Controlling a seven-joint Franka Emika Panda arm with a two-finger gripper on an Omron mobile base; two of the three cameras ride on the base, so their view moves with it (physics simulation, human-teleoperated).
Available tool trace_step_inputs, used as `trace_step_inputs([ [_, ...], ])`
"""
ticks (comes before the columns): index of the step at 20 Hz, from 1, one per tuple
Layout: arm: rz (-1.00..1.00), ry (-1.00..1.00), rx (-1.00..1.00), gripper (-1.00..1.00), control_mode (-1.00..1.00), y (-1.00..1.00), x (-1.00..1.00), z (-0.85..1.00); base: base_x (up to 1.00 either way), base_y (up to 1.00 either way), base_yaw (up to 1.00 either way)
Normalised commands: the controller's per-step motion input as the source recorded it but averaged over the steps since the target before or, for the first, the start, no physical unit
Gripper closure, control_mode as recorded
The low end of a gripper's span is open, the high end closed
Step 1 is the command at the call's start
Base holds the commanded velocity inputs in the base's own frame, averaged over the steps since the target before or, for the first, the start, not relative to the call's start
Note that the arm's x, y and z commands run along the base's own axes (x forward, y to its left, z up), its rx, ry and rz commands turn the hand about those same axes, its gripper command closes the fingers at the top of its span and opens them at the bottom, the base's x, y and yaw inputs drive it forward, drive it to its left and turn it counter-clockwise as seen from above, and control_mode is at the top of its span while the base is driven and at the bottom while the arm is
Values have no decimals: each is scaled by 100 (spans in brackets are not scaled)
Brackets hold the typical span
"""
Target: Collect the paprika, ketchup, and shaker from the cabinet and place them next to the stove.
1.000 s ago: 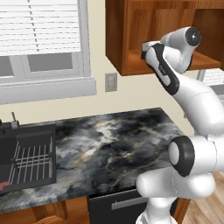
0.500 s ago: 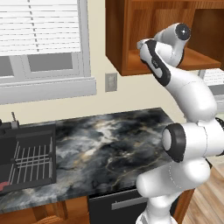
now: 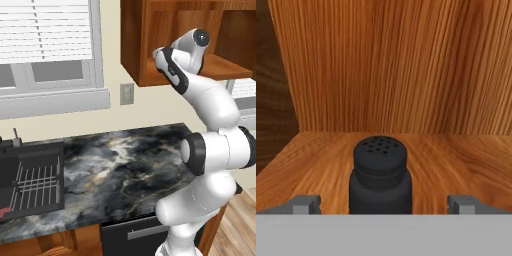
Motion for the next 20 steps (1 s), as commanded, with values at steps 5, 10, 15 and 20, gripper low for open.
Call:
trace_step_inputs([
  [5,0,2,0,-100,-100,0,22,-15,0,0,0],
  [10,0,1,0,100,-100,1,20,-15,0,0,0],
  [15,0,0,0,100,-100,1,7,-8,0,0,0],
  [20,0,0,0,100,-100,0,0,0,0,0,0],
])
